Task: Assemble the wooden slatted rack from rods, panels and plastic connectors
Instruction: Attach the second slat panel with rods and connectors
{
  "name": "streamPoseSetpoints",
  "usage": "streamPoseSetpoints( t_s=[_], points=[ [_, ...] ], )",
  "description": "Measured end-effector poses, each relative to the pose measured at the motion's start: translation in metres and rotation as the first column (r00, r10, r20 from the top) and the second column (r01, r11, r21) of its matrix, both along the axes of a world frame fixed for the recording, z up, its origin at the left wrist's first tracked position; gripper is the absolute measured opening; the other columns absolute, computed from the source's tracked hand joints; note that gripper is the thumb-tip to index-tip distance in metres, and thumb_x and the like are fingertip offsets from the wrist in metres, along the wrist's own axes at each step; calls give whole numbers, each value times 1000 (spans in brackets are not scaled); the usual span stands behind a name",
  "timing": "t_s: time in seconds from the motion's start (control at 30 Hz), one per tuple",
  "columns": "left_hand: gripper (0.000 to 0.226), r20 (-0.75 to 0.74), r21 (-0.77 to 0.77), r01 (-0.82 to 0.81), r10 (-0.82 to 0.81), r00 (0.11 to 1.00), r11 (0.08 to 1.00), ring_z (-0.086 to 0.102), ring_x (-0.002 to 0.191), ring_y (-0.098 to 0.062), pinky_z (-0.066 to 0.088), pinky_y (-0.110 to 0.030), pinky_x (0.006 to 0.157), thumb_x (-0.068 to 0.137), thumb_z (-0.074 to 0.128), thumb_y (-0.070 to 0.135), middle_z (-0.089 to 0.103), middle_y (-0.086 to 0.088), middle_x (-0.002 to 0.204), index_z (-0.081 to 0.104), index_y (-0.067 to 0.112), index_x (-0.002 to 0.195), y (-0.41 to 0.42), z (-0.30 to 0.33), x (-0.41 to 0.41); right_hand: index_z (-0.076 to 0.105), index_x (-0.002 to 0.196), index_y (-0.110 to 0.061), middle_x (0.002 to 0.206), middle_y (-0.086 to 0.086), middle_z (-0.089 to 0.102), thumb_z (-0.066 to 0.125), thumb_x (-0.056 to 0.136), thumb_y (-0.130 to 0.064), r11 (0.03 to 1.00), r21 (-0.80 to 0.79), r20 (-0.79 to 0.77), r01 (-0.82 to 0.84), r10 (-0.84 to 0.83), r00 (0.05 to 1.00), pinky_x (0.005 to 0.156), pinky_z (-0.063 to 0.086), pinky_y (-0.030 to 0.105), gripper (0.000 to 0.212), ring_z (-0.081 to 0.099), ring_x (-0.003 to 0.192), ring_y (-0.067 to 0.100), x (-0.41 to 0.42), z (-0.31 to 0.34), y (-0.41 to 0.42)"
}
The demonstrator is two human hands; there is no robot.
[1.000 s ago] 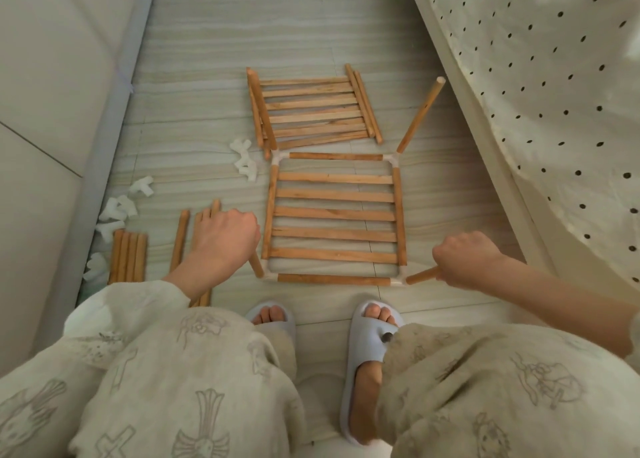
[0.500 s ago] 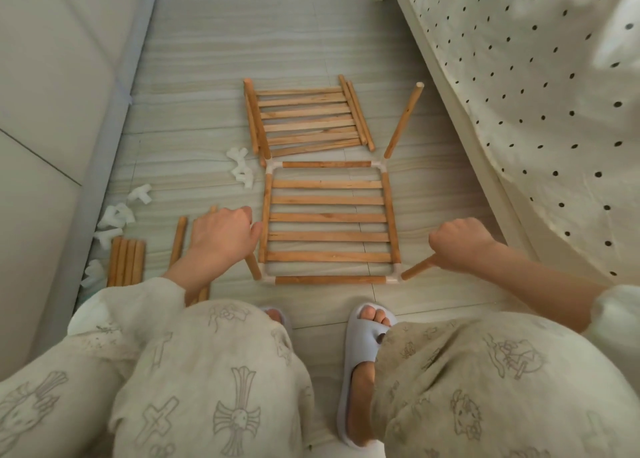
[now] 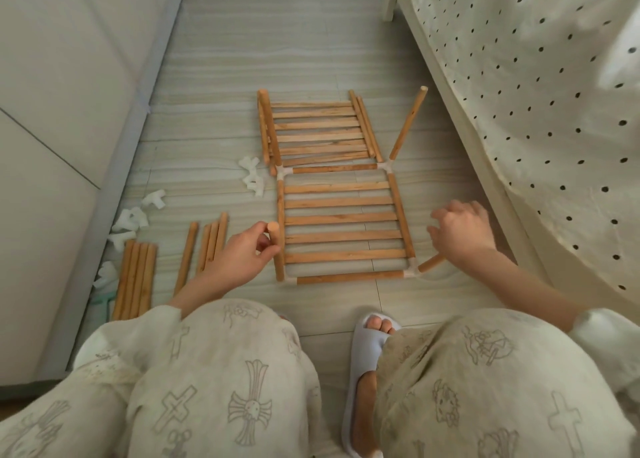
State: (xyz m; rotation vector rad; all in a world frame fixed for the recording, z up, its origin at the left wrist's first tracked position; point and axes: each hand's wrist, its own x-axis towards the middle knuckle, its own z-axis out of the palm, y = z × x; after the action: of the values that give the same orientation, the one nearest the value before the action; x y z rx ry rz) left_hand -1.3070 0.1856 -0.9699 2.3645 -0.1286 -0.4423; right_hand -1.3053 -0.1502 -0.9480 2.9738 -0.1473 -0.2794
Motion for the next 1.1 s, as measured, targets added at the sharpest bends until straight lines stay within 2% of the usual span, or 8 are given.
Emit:
streamPoseSetpoints(
  t_s=[0.07, 0.13, 0.23, 0.3, 0.47, 0.63, 0.87, 1.1],
  points=[
    [15, -59, -35, 65, -67, 996, 997, 56, 105, -12, 45, -35, 94, 94, 54, 14, 59, 11, 94, 49, 22, 106, -2, 0, -1, 56, 124, -16, 127, 9, 53, 44, 96, -30, 996, 47, -65, -73, 76, 995, 111, 23, 39, 33, 47, 121, 27, 0, -3, 14],
    [29, -133, -121, 139, -155, 979, 983, 54, 109, -8, 44, -35, 97, 95, 50, 9, 59, 14, 101, 47, 26, 118, -3, 1, -2, 51, 130, -18, 133, 9, 51, 45, 97, -32, 979, 183, -142, -87, 114, 983, 105, 34, 38, 37, 48, 121, 28, 0, -3, 27],
    [39, -216, -181, 204, -241, 946, 962, 55, 106, -6, 45, -28, 89, 97, 46, 9, 60, 13, 108, 42, 29, 131, -7, 4, -5, 44, 138, -18, 138, 8, 50, 49, 96, -33, 917, 394, -267, -54, 170, 949, 102, 38, 34, 45, 46, 126, 27, -1, 1, 46],
    [36, -212, -194, 177, -217, 953, 965, 58, 102, -7, 46, -24, 82, 98, 44, 9, 60, 14, 104, 43, 32, 125, -10, 4, -5, 42, 139, -19, 135, 7, 53, 49, 96, -35, 883, 465, -319, -57, 228, 920, 100, 38, 32, 46, 49, 122, 23, 0, 3, 57],
    [37, -148, -143, 79, -101, 984, 987, 58, 89, -4, 43, -10, 68, 98, 37, 4, 60, 5, 104, 49, 20, 130, -5, 1, -3, 44, 137, -22, 127, 1, 58, 47, 97, -34, 829, 548, -325, -113, 335, 884, 96, 40, 30, 42, 54, 114, 18, 9, 12, 85],
    [35, -204, -94, -3, -16, 979, 996, 57, 91, -12, 43, -22, 74, 98, 38, 6, 60, 1, 107, 50, 18, 128, 15, -25, 1, 46, 136, -21, 127, 2, 58, 44, 98, -33, 826, 543, -340, -148, 378, 861, 95, 37, 27, 39, 52, 117, 18, 31, 1, 104],
    [33, -269, 34, -153, 157, 950, 988, 49, 95, -13, 37, -18, 75, 99, 39, 9, 52, -7, 122, 49, 12, 130, 54, -89, 13, 44, 138, -19, 134, 7, 53, 41, 100, -32, 844, 532, -426, -67, 334, 841, 100, 35, 29, 41, 49, 122, 22, 79, -72, 125],
    [35, -323, 159, -248, 288, 902, 956, 50, 115, -23, 37, -22, 88, 97, 42, 7, 50, -12, 129, 47, 8, 132, 86, -145, 43, 20, 150, -21, 156, 6, 21, 38, 101, -32, 870, 468, -550, -155, 424, 719, 111, 25, 31, 53, 26, 141, 23, 109, -145, 136]
  ],
)
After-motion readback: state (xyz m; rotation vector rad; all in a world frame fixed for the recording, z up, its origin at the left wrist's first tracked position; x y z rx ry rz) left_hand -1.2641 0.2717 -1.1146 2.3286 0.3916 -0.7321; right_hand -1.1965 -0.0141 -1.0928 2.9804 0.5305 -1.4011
